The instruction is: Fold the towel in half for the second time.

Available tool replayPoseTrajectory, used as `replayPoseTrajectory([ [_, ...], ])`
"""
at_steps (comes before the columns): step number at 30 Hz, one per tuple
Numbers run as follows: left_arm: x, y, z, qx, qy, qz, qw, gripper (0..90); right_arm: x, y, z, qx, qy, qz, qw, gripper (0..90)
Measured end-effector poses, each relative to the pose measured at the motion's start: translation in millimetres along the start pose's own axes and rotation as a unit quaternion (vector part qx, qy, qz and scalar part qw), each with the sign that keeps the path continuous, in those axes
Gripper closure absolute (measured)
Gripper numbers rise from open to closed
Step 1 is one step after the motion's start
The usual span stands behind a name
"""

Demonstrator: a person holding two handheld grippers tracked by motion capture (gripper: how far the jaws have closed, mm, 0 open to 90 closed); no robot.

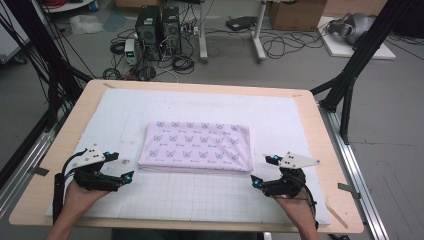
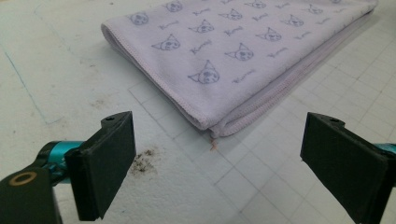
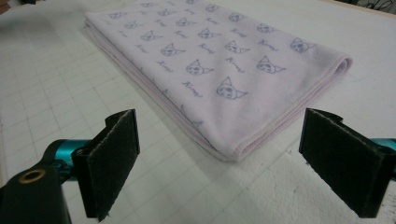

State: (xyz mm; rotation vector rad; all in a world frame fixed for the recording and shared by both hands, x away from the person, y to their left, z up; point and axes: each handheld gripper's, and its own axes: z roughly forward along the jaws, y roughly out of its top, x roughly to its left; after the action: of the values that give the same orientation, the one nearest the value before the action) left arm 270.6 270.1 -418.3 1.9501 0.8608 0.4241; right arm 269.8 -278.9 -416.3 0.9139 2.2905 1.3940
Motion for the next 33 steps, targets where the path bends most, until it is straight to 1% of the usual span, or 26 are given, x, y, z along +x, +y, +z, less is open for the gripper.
replayPoseTrajectory([
  [3, -1.1, -0.8, -2.7, -0.001, 0.003, 0.004, 1.0000, 10.1, 0.8, -1.9, -3.6, 0.000, -0.002, 0.003, 1.0000, 11.3],
  [4, -1.6, -1.2, -3.5, -0.001, 0.003, 0.004, 1.0000, 10.0, 0.8, -2.5, -4.9, -0.001, -0.003, 0.001, 1.0000, 11.3],
  [8, -2.8, -2.7, -6.1, -0.001, 0.006, 0.005, 1.0000, 10.0, 1.1, -5.4, -9.6, -0.003, -0.006, 0.000, 1.0000, 11.2],
  [9, -3.8, -2.9, -6.8, -0.004, 0.007, 0.002, 1.0000, 9.9, 1.3, -6.1, -10.6, -0.002, -0.007, 0.001, 1.0000, 11.3],
  [14, -6.1, -4.3, -11.8, -0.006, 0.011, 0.006, 0.9999, 9.6, 1.9, -9.2, -14.5, -0.003, -0.012, 0.000, 0.9999, 11.2],
  [22, -7.6, -8.2, -17.6, -0.005, 0.015, 0.005, 0.9999, 9.6, 4.1, -13.4, -21.9, -0.006, -0.014, 0.001, 0.9999, 11.2],
  [29, -8.0, -10.0, -19.1, -0.002, 0.019, 0.007, 0.9998, 9.6, 5.7, -17.1, -26.0, -0.007, -0.012, 0.004, 0.9999, 11.2],
  [33, -8.5, -9.9, -18.1, -0.002, 0.016, 0.010, 0.9998, 9.6, 5.1, -17.6, -25.9, -0.007, -0.012, 0.004, 0.9999, 11.2],
])
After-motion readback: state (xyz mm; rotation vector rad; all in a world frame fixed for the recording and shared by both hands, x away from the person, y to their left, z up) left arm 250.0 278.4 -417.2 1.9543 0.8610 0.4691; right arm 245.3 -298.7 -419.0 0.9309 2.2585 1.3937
